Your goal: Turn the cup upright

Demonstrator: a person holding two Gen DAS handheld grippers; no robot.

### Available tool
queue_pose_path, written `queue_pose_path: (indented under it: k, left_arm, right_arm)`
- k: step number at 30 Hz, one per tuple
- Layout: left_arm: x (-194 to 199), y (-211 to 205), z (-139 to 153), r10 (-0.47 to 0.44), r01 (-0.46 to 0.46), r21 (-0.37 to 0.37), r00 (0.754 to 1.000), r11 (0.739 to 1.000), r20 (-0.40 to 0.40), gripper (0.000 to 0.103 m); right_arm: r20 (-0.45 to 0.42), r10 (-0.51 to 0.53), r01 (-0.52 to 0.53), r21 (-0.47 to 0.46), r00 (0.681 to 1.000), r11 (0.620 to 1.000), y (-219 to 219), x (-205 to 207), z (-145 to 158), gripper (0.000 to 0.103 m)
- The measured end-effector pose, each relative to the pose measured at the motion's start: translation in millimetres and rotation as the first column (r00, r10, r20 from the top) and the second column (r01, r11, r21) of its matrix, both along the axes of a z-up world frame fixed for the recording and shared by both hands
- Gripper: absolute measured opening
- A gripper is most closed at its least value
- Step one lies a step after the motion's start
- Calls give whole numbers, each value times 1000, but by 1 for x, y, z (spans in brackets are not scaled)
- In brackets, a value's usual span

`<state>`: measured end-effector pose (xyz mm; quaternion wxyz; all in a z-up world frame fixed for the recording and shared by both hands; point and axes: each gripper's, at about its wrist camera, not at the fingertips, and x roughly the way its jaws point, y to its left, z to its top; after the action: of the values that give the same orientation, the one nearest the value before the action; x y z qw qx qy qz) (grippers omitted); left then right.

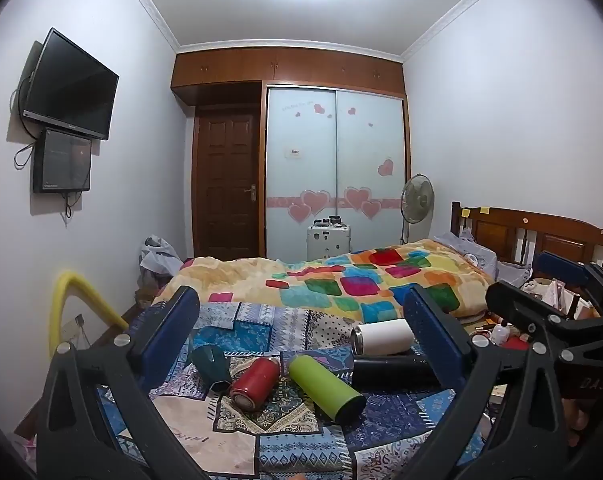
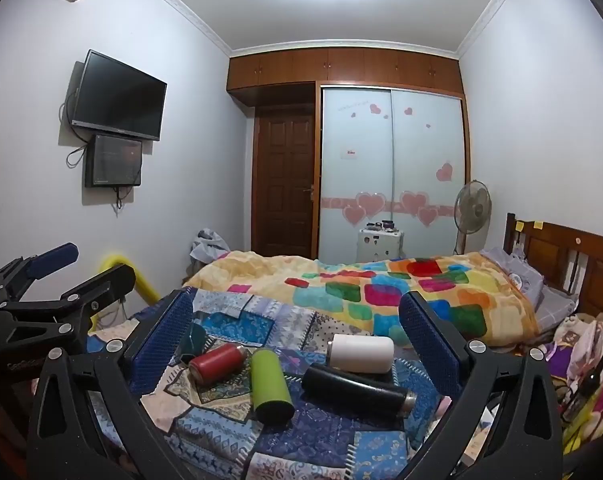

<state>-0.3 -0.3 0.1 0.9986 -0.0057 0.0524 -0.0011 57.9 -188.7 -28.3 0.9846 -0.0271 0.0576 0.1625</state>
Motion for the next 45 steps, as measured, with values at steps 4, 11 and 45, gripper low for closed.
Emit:
queue_pose_path:
  k: [4, 11, 45]
  left_arm:
    - [-2, -1, 1, 5, -5, 8, 1000, 1000, -1, 103]
    - [3, -5, 0, -1, 1, 9, 1000, 1000, -10, 103]
    - [-15, -11, 0, 7, -7, 19, 999, 1000, 31, 103]
  right_arm:
    - [-1, 1, -1, 4, 1000, 1000, 0, -1, 0, 103]
    - [-5, 2, -2, 8, 1000, 1000, -2, -3, -5, 103]
    - [-16, 1, -1, 16, 1000, 1000, -1, -1, 1, 103]
